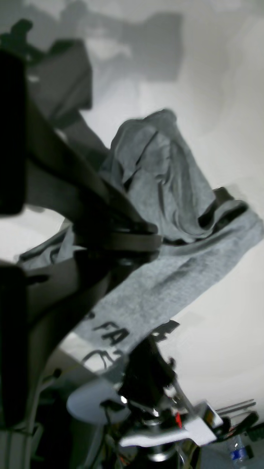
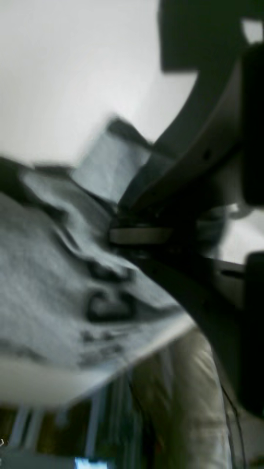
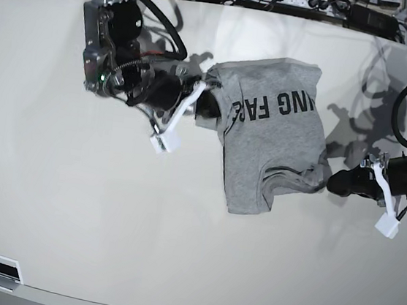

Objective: Layout the t-shirt on the table in an organized manner, then fold the t-shirt properly

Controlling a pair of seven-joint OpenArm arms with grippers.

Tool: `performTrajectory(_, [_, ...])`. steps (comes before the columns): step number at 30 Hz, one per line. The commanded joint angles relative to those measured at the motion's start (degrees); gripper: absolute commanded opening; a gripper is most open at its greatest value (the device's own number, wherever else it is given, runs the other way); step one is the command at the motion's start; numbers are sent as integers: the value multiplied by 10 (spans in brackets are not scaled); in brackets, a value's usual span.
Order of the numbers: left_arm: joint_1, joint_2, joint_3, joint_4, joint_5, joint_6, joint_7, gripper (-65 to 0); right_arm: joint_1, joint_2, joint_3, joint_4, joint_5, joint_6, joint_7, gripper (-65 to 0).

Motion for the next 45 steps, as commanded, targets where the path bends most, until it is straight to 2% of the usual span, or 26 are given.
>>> performTrajectory(1, [-6, -13, -5, 9, -14, -5, -8, -650, -4, -3, -9, 12, 10, 6, -5, -650])
performTrajectory(5, [1, -12, -5, 9, -38, -5, -5, -650, -28, -3, -45, 13, 11, 6, -9, -650])
performTrajectory(10, [0, -15, -5, 9, -39, -5, 12, -650, -35, -3, -73, 38, 6, 6, -9, -650])
performTrajectory(14, [0, -27, -5, 9, -40, -5, 18, -650, -34, 2, -72, 127, 6, 6, -14, -650])
performTrajectory(16, [0, -37, -7, 9, -61, -5, 22, -650, -34, 6, -72, 188, 6, 6, -28, -650])
performTrajectory(19, [0, -49, -11, 10, -138, -5, 85, -650, -36, 26, -72, 282, 7, 6, -48, -650])
performTrajectory(21, [9, -54, -19, 11, -149, -5, 143, -650, -46, 45, -71, 323, 7, 6, -65, -650])
performTrajectory(25, [52, -54, -49, 16, -149, -5, 155, -650, -96, 59, -56, 371, 21, 6, -67, -650])
performTrajectory(31, [148, -54, -101, 89, -149, -5, 155, -650, -159, 59, 29, 456, 35, 6, -66, -650])
performTrajectory(35, [235, -54, -150, 194, -149, -5, 155, -650, -213, 58, 115, 498, 118, 6, -70, -650])
performTrajectory(37, [283, -52, -180, 244, -149, -5, 155, -650, -245, 58, 156, 520, 153, 6, -93, -650])
performTrajectory(41, [379, -34, -250, 339, -149, -5, 155, -650, -309, 58, 231, 564, 208, 6, -181, -650])
performTrajectory(45, [476, -3, -310, 422, -149, -5, 167, -650, -376, 58, 318, 568, 266, 6, -220, -650])
